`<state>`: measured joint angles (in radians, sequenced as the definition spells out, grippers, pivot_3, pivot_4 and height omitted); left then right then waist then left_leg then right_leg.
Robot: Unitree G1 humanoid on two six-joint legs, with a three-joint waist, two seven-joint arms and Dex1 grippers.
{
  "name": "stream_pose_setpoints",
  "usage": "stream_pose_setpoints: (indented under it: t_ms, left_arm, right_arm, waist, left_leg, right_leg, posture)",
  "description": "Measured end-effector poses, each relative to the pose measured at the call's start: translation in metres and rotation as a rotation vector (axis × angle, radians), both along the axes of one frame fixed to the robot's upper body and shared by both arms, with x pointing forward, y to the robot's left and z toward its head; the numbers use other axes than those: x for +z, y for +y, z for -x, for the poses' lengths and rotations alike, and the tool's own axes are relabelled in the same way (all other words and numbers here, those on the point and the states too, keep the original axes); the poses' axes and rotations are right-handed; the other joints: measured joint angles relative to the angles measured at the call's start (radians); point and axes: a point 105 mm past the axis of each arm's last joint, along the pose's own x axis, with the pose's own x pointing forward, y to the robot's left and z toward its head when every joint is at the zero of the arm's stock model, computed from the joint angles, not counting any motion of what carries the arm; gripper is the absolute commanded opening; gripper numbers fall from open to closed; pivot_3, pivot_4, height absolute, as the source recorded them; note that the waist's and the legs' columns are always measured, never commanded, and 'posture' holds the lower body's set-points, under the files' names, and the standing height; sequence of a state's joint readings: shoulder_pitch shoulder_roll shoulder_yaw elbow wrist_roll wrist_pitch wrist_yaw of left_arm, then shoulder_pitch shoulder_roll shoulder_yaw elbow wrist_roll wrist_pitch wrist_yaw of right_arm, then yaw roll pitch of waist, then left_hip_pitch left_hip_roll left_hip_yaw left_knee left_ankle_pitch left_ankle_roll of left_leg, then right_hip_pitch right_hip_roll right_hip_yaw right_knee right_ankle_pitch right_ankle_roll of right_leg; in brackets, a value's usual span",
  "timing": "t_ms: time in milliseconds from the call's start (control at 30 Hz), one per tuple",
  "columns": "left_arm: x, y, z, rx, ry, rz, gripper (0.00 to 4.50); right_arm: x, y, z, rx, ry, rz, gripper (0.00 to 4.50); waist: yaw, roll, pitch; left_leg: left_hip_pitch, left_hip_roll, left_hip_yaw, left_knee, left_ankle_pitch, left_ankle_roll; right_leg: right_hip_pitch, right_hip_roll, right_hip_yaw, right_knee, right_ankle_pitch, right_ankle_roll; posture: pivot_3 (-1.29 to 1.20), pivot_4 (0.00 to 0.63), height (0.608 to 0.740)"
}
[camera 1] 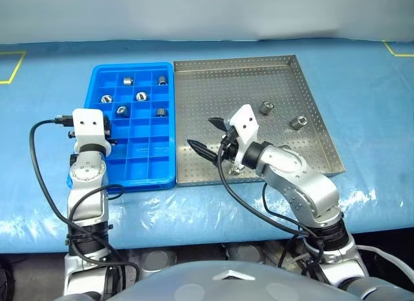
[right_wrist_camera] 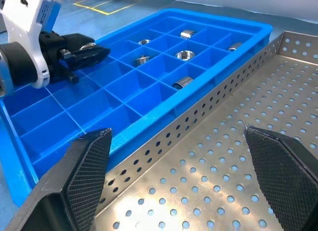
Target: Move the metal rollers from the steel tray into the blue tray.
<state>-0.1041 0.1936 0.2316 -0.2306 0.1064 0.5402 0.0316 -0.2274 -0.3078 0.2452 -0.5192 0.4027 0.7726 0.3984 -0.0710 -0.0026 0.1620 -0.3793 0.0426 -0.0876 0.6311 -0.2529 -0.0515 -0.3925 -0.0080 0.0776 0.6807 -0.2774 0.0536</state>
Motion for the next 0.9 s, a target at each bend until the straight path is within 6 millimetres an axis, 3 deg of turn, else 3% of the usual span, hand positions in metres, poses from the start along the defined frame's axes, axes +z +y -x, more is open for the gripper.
stream_pose_setpoints:
  t_ms: [267,367,500,600,767,900]
  left_arm:
    - [-0.002,-0.004,-0.002,0.013,0.009,0.087,4.38]
    - [0.01,-0.024,-0.011,-0.072,-0.034,0.132,4.47]
    - [0.046,-0.084,-0.033,-0.353,-0.13,0.212,4.47]
    - [0.058,-0.12,-0.038,-0.546,-0.123,0.201,4.47]
    - [0.047,-0.174,-0.046,-0.867,0.0,0.194,4.47]
    - [0.029,-0.204,-0.048,-1.033,0.091,0.212,4.47]
  right_arm:
    - [0.004,-0.007,-0.001,-0.039,-0.018,-0.002,4.5]
    - [0.007,-0.014,-0.003,-0.065,-0.031,0.003,4.5]
    - [0.011,-0.034,-0.008,-0.123,-0.05,0.026,4.5]
    - [0.009,-0.049,-0.008,-0.163,-0.045,0.049,4.5]
    - [0.005,-0.071,-0.006,-0.248,-0.04,0.073,4.5]
    - [-0.013,-0.088,0.001,-0.331,-0.006,0.098,4.5]
  waist:
    - [-0.01,0.0,0.0]
    - [-0.007,0.0,0.0]
    - [0.005,-0.001,-0.001]
    - [-0.008,-0.001,-0.001]
    - [-0.027,0.0,-0.001]
    - [-0.05,0.0,-0.001]
  left_leg:
    - [0.0,0.0,0.0,0.0,0.0,0.0]
    - [0.0,0.0,0.0,0.0,0.001,-0.001]
    - [-0.001,-0.002,-0.001,0.001,0.001,-0.002]
    - [-0.001,-0.001,0.0,0.0,0.001,-0.002]
    - [0.0,-0.001,0.0,-0.001,0.001,-0.002]
    - [-0.001,-0.001,0.0,-0.001,0.001,-0.001]
  right_leg:
    - [0.0,0.0,0.0,0.0,0.0,0.0]
    - [0.0,0.0,0.0,0.0,0.0,0.0]
    - [0.001,-0.001,0.0,-0.001,0.001,0.001]
    - [0.001,-0.001,0.0,-0.001,0.001,0.001]
    - [0.0,0.0,0.0,-0.001,0.0,0.001]
    - [0.0,0.0,0.001,-0.002,0.0,0.001]
  posture:
    - [-0.07,0.15,0.74]
    - [-0.07,0.15,0.74]
    - [-0.08,0.15,0.74]
    - [-0.11,0.15,0.74]
    - [-0.18,0.15,0.74]
    - [-0.24,0.15,0.74]
